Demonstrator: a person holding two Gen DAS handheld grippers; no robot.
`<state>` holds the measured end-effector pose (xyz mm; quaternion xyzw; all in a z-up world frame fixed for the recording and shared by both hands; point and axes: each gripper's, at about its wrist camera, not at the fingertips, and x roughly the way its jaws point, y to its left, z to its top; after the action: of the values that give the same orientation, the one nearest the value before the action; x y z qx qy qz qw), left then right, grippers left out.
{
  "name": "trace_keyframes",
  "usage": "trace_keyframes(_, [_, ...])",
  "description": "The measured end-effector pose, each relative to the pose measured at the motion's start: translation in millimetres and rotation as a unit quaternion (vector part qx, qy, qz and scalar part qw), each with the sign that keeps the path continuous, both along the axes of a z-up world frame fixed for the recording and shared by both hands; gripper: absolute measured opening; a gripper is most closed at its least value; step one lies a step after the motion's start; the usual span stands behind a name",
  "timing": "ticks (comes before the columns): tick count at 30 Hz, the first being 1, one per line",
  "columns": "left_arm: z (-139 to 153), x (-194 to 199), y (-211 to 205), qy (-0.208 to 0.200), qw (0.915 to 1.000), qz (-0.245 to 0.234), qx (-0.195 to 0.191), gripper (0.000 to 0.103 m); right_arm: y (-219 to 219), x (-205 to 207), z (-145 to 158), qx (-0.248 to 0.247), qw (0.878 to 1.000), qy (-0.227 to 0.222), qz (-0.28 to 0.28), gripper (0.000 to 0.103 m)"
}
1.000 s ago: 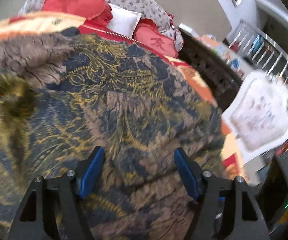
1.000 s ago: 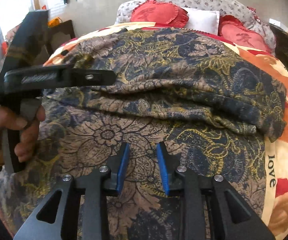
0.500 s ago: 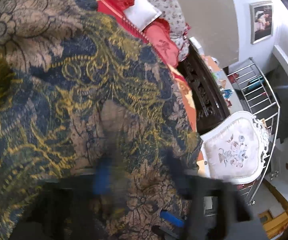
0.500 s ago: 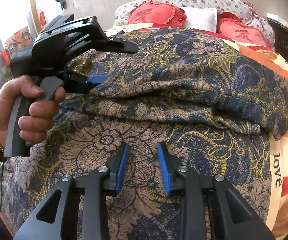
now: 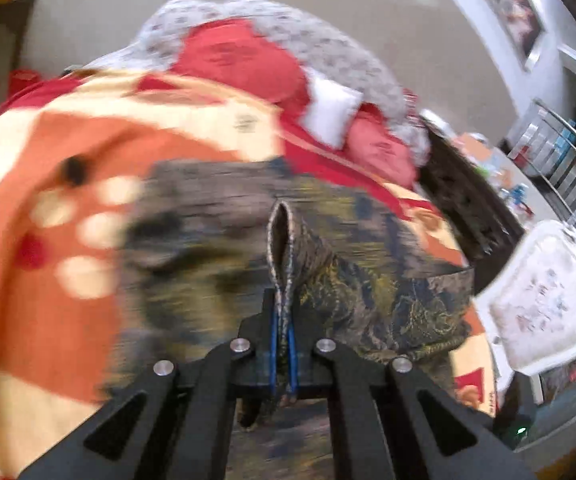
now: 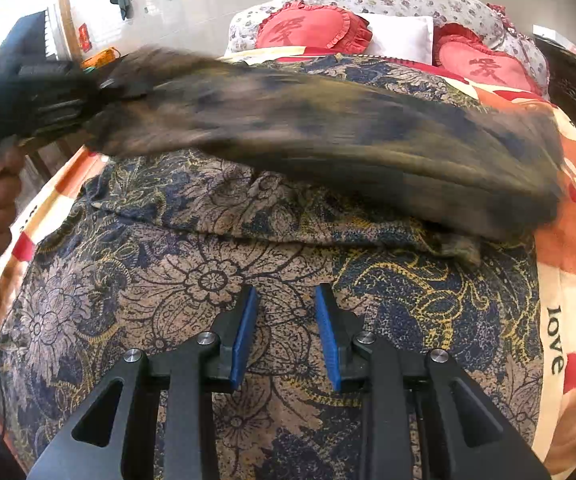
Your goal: Fold small clothes
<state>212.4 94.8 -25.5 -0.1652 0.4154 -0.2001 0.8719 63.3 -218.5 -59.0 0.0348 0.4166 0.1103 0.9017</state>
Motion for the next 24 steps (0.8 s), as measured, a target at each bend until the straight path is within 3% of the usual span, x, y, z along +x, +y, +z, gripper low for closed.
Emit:
trace_keyframes(3, [-11.8,2.5,23.6,0.015,0.9997,0.018,0.011,0.004,-0.6,0.3,0.1,0.002,1.000,0.000,0.000,0.042])
trace_keyframes(8, [-36.5,8.5,27.2,0.040,0.9968,0.045,0.053,0.008,-0.5,-0.1,0.1,0.004,1.000,0.002,0.000,0.043])
trace_keyframes(10, [-44.4,8.3,34.8,0.054,0.9945,0.064,0.063,0.033,-0.2,0.1,0.7,0.002,1.000,0.002,0.000,0.044])
trace_keyframes(11, [-44.5,4.7,39.1,0.056,0.9931,0.078,0.068,0.038,0.6,0.7,0.7,0.000,1.000,0.003,0.001,0.045])
trace_keyframes(14, [-24.8,-9.0,41.7,0.009,0.9898,0.112,0.087,0.043,3.9,2.7,3.1,0.009,0.999,0.024,0.024,0.061])
trace_keyframes(16, [-3.2,-25.9,32.7,-0.051,0.9872,0.115,0.098,0.057,1.5,2.3,17.6,0.016,0.999,0.033,0.021,0.057])
trace_keyframes(18, [5.2,-35.7,10.8,-0.097,0.9847,0.088,0.114,0.066,-5.8,-2.9,44.0,0.040,0.999,-0.025,0.012,0.054])
trace_keyframes(19, [3.3,-31.6,-1.8,-0.097,0.9859,0.063,0.120,0.066,-10.7,-0.8,60.3,0.043,0.997,-0.063,-0.005,0.054])
trace_keyframes(21, [-14.6,-20.0,-23.6,-0.065,0.9888,0.025,0.132,0.066,-20.2,18.3,78.5,0.039,0.995,-0.089,-0.038,0.054])
trace_keyframes(24, [-39.2,-10.7,-25.6,-0.013,0.9883,0.053,0.143,0.062,-40.8,59.3,70.1,0.013,0.997,-0.047,-0.067,0.054])
